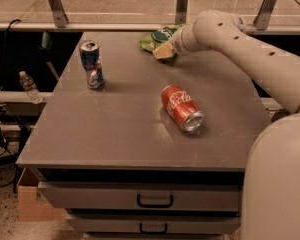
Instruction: Move green rice chip bag near redbull can
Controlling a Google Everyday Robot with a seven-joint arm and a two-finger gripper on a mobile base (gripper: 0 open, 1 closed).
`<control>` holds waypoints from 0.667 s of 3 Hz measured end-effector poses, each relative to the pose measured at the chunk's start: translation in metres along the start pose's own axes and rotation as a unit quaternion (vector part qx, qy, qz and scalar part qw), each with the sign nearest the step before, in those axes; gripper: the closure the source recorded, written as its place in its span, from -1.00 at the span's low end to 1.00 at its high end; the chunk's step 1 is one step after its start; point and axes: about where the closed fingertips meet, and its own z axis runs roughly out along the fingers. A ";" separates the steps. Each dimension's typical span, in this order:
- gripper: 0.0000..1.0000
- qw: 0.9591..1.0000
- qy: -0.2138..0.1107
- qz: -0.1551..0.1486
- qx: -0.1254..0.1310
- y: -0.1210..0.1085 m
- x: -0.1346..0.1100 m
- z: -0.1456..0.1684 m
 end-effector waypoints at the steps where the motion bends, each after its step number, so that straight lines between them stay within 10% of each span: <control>1: 0.26 1.000 0.001 -0.007 0.000 -0.001 0.002 0.003; 2: 0.76 1.000 -0.014 -0.026 -0.005 0.003 -0.010 -0.005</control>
Offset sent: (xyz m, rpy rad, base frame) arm -0.0088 0.0093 0.0321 -0.0308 -0.0928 0.0841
